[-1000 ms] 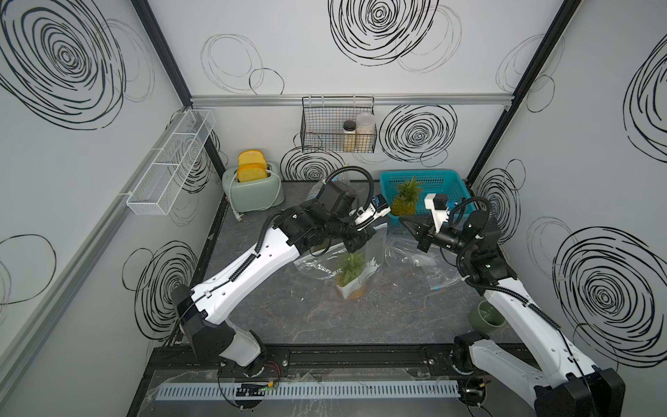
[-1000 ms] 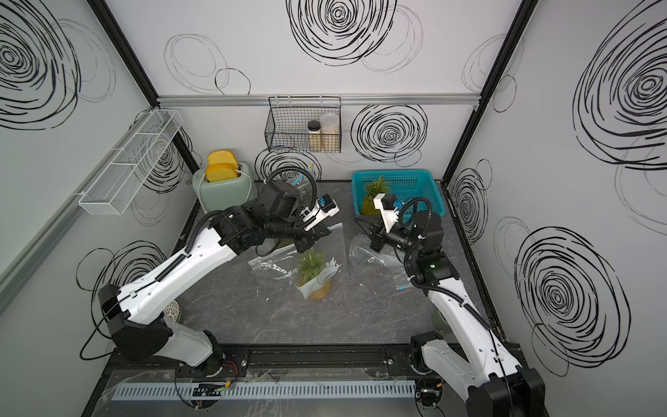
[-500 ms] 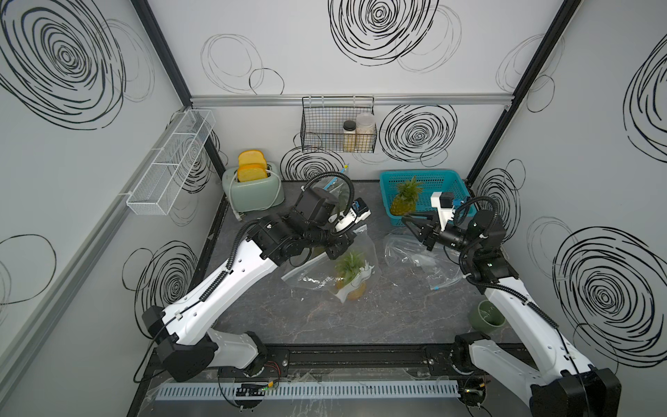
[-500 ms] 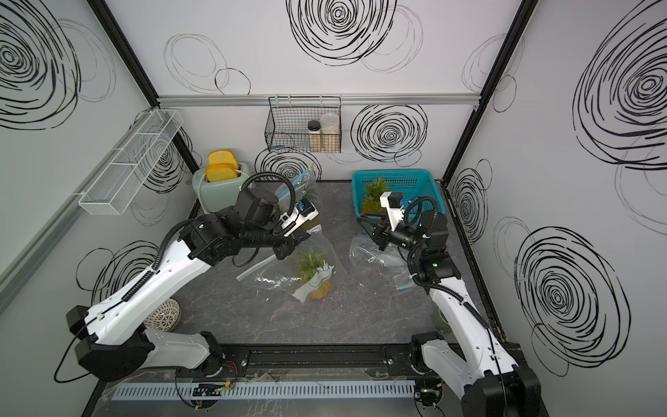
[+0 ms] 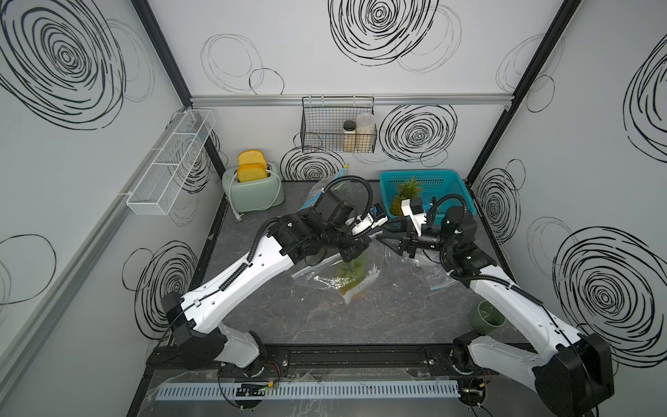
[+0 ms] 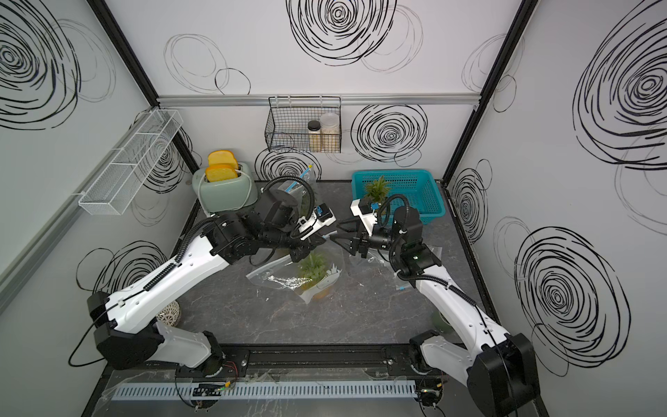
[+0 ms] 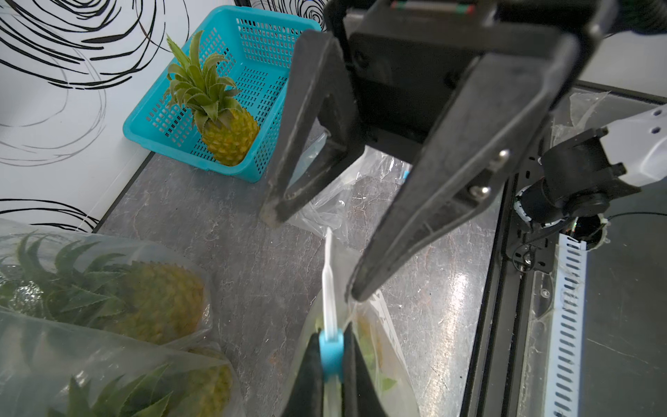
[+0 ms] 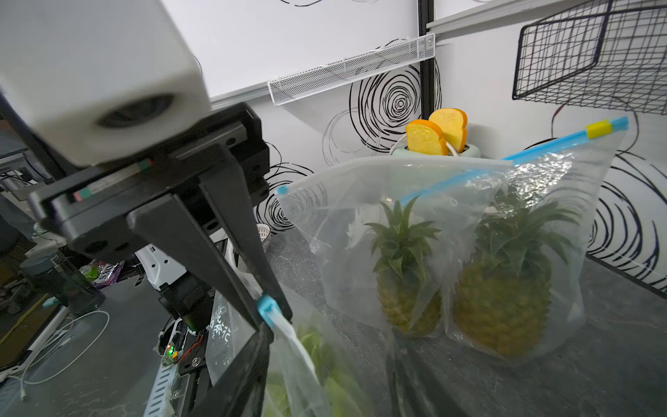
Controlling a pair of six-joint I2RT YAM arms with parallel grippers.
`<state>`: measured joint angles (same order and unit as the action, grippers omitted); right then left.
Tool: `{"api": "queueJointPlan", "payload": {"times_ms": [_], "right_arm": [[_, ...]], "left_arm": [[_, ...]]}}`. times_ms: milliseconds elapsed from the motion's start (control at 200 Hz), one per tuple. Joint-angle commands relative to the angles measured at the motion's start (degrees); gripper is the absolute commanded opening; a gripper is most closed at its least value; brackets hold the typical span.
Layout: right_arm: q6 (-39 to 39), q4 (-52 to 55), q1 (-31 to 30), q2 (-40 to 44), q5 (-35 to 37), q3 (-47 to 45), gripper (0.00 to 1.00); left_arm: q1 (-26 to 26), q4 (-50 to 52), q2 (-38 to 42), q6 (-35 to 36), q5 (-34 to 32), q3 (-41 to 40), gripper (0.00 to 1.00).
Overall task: Open the zip-top bag and take out the pineapple
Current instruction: Unzip the zipper on the zipper food storage bag.
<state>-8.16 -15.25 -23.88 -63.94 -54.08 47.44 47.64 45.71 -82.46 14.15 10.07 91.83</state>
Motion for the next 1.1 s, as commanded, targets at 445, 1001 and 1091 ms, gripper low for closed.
{"api": "queueJointPlan", "payload": {"times_ms": [445,1001,1091], "right_arm": [[-2.71,-3.37,-1.26,0.05,4.72,1.26,0.00],[-9.01,0.90,12.45,8.56,21.72,-3.62,0.00],[-9.05,1.43,15.47,8.90,20.93,-4.09,0.00]], "left_arm": [[0.06,-3.79,0.26,-0.37,0.42,-0.77,0.00],[-4.72,1.05,8.81,-3.80,-5.47,-7.14,0.02],[-5.27,2.88,10.41,-4.61,-7.19,-7.63,0.02]]}}
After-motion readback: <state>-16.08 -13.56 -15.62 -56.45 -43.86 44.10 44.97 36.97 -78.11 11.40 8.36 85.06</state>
